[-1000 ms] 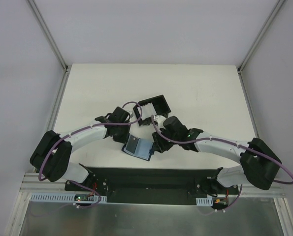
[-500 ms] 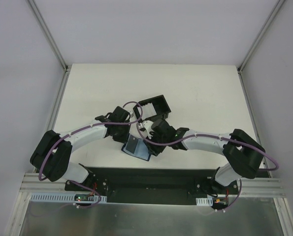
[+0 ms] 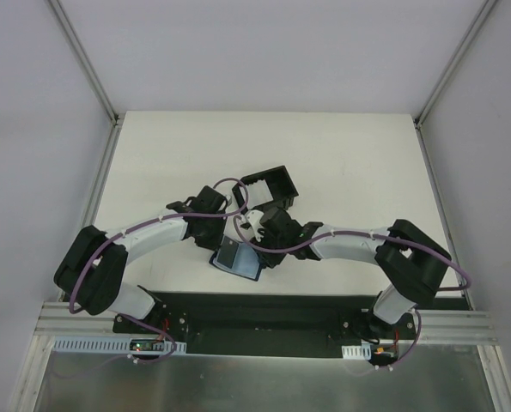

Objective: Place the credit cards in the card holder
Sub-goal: Close the card holder at the center of the board.

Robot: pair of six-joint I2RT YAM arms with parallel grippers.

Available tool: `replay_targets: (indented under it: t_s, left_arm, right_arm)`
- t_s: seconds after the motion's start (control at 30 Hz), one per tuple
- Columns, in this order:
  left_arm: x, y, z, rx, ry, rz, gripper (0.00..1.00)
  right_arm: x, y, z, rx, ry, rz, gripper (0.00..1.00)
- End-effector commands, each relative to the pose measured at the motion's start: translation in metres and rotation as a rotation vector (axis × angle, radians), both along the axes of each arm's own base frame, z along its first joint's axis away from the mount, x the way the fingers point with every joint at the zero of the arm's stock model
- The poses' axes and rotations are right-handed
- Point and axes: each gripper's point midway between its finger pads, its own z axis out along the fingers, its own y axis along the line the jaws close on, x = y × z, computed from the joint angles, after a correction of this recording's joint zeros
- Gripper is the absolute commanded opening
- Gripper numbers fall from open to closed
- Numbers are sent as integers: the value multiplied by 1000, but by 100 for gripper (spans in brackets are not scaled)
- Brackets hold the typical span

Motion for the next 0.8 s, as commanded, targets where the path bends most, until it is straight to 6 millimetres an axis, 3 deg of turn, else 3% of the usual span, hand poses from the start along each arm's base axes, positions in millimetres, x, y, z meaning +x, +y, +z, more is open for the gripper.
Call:
replay_targets:
  t_s: [0.0,0.17,0.33,0.6,0.77]
  left_arm:
    - [3,2,1,16,2,-5,0]
    - [5,8,-1,43,-7,40,0]
    - [9,15,-1,60,-13,111,0]
    - [16,20,5,75,-26,206,0]
    - [16,1,18,-15,-5,164,0]
  right_arm:
    - [-8,-3,-17,-49,27,15,24]
    - [-14,-2,-6,34,26,-7,20]
    - [-16,18,21,251,5,-36,16]
    - [-38,27,27,362,86,17,24]
    - [-39,28,28,399,87,8,23]
